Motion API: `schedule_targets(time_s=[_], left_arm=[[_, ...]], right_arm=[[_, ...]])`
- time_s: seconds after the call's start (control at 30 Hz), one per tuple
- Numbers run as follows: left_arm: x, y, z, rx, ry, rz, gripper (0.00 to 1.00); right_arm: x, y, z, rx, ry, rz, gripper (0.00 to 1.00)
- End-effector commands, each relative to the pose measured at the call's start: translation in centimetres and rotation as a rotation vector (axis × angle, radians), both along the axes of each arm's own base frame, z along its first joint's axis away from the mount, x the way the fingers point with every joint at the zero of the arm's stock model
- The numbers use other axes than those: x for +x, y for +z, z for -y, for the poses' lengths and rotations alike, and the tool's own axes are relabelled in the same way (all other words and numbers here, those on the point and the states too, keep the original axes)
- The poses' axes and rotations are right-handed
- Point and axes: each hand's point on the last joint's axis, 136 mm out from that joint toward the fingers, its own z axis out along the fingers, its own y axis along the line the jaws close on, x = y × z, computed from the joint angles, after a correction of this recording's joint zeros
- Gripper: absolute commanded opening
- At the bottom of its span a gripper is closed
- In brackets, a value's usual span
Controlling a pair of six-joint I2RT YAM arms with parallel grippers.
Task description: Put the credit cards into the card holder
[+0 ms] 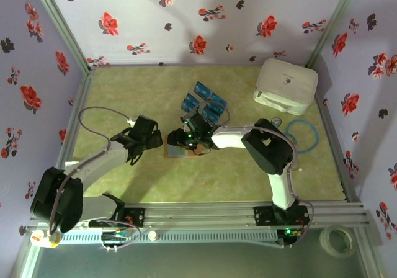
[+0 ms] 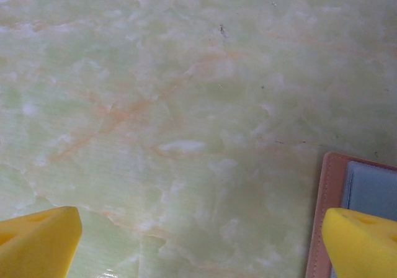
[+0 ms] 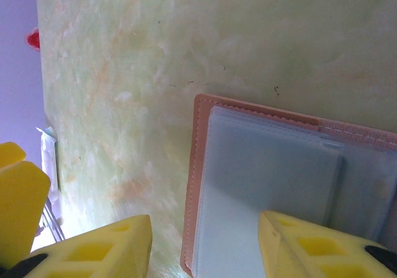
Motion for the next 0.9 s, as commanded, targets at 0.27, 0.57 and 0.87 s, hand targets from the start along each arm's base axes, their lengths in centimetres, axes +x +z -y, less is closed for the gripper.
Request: schedule_targets(time_s=[0.27, 0.57, 0.87], left_arm=[[0.2, -0.2, 1.9, -0.019, -0.086, -0.013, 1.00], [0.7, -1.0, 4.9, 0.002, -0.165, -0.034, 1.00], [0.8, -1.6, 6.1, 0.025, -0.192, -0.045, 1.00]], right_arm=[[0.5, 5.6, 7.0, -0.151, -0.033, 0.182, 0.50], [0.5, 3.4, 15.9, -0.520, -0.089, 0.274, 0.52], [0.6, -0.4, 16.4, -0.567, -0.073, 0.230, 0.38]])
